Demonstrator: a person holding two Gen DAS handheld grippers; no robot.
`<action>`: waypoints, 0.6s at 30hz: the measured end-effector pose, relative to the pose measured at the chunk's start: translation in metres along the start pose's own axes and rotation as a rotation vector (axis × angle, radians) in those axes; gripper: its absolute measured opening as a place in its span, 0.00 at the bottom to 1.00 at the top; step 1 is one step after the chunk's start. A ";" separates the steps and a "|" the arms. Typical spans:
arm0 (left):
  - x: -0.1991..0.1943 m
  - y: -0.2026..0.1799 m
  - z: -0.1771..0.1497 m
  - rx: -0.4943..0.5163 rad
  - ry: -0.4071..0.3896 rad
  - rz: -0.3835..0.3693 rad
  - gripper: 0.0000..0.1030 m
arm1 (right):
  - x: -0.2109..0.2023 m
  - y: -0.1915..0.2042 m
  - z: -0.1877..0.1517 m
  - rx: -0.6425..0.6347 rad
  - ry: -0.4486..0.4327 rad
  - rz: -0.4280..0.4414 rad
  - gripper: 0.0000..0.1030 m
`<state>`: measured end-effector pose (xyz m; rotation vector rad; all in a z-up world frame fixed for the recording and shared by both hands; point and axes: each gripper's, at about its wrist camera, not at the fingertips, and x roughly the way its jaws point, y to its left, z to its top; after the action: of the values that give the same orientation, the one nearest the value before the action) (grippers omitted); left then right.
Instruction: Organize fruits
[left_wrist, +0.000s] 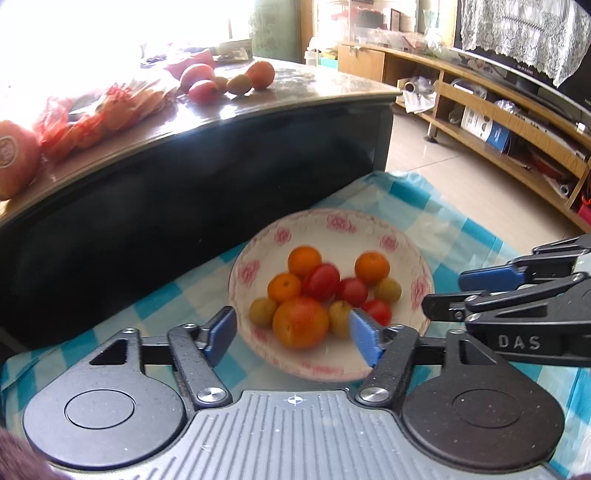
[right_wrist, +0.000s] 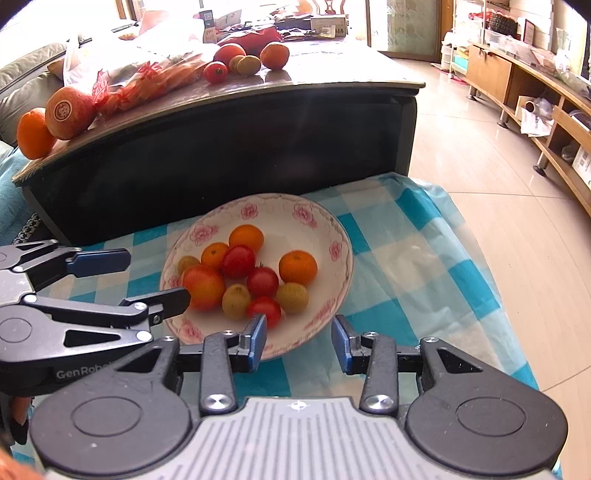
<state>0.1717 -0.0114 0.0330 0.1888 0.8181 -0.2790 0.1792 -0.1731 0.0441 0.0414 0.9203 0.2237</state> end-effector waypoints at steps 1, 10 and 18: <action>-0.002 0.000 -0.003 -0.001 0.002 0.003 0.77 | -0.002 0.001 -0.003 0.001 0.001 -0.002 0.42; -0.016 -0.004 -0.026 -0.031 0.010 0.037 0.85 | -0.021 0.009 -0.030 0.000 0.003 -0.025 0.47; -0.030 -0.009 -0.046 -0.053 0.007 0.084 0.92 | -0.038 0.011 -0.047 0.013 -0.009 -0.036 0.50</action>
<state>0.1180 -0.0027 0.0240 0.1742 0.8214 -0.1775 0.1173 -0.1737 0.0469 0.0374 0.9126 0.1837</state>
